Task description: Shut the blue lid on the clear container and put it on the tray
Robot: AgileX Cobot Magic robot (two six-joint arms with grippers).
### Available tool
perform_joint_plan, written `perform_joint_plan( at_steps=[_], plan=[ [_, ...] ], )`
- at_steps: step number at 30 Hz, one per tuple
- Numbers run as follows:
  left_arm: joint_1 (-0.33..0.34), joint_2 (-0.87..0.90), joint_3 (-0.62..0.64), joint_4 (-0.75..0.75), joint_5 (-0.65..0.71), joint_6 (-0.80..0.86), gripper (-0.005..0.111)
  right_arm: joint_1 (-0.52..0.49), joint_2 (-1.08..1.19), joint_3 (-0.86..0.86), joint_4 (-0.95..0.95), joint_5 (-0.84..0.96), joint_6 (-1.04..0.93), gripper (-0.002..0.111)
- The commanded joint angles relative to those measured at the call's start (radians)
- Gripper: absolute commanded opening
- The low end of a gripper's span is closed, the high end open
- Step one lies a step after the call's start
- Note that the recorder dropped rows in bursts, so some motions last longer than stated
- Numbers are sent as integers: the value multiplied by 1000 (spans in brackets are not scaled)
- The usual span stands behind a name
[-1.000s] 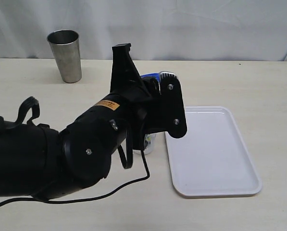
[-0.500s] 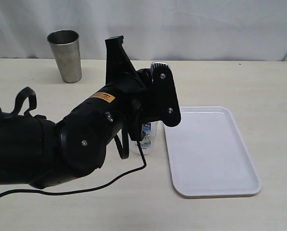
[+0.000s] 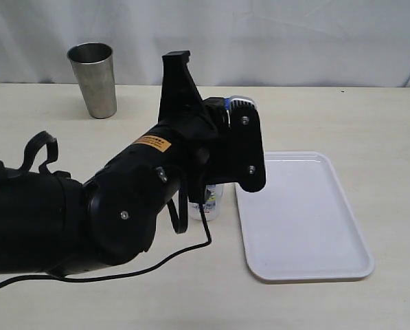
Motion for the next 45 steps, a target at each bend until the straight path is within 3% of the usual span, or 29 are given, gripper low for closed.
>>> perform_joint_plan(
  at_steps=[1,31,39,45],
  plan=[
    [-5,-10,-9,2,-30,9,0,-4,-4,3,1,-2,-3,5],
    [-17,-10,-5,-12,-6,13,0,-4,-4,3,1,-2,-3,5],
    [-62,-10,1,-28,11,13,0,-4,-4,3,1,-2,-3,5],
    [-51,-8,1,-157,34,98,0,-4,-4,3,1,-2,-3,5]
  ],
)
